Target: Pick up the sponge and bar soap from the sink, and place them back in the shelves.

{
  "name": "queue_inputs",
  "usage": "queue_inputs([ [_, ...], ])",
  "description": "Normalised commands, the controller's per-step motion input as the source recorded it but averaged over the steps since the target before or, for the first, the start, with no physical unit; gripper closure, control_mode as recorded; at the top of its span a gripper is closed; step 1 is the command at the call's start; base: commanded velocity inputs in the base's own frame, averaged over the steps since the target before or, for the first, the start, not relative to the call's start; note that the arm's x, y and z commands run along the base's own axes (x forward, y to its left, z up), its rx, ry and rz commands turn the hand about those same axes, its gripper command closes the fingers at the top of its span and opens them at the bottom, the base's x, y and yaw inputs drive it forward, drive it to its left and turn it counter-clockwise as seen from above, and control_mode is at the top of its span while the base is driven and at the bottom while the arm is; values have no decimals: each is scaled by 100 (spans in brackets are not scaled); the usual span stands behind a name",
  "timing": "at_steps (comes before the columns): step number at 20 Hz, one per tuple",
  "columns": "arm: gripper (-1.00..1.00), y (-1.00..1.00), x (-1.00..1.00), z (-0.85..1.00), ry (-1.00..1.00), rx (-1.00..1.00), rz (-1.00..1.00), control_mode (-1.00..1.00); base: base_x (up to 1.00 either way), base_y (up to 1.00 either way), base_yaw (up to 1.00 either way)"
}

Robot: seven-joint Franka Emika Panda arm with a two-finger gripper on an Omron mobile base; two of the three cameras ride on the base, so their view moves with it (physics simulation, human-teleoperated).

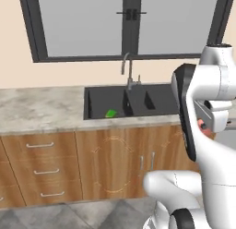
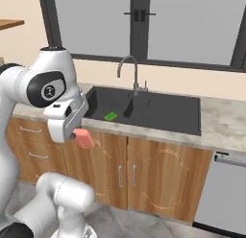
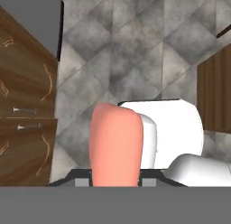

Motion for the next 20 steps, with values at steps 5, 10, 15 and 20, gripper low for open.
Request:
queue_inputs([
  [5,100,0,0,0,0,0,0,100,0,-99,3],
  [10,100,0,0,0,0,0,0,100,1,-79,0],
  [15,100,0,0,0,0,0,0,100,16,-77,0],
  [20,100,0,0,0,0,0,0,100,22,-77,0],
])
